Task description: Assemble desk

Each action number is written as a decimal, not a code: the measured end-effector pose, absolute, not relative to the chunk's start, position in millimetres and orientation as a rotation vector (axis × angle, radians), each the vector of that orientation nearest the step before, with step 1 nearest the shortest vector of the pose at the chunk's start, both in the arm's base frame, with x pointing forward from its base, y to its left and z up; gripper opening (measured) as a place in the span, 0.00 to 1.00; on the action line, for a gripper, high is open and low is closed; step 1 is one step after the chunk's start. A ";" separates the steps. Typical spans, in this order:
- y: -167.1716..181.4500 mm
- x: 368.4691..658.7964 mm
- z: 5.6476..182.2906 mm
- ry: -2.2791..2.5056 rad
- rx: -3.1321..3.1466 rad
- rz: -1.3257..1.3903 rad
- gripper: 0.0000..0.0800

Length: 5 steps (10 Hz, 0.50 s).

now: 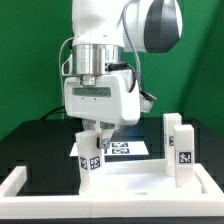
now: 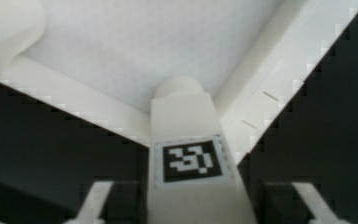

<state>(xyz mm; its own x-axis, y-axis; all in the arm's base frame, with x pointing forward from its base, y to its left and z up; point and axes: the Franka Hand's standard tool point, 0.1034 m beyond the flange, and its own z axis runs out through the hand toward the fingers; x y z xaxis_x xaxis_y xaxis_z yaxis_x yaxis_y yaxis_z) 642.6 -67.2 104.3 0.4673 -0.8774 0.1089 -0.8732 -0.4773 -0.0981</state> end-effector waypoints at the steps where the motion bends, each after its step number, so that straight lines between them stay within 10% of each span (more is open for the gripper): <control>1: -67.2 642.6 104.3 1.591 -2.666 -0.224 0.37; 3: -67.2 642.6 104.3 1.591 -2.666 -0.224 0.38; 5: -67.2 642.6 104.3 1.591 -2.666 -0.224 0.76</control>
Offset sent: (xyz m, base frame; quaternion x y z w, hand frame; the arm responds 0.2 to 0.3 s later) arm 0.0000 0.0000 0.0000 0.0000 0.0000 0.0000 1.0000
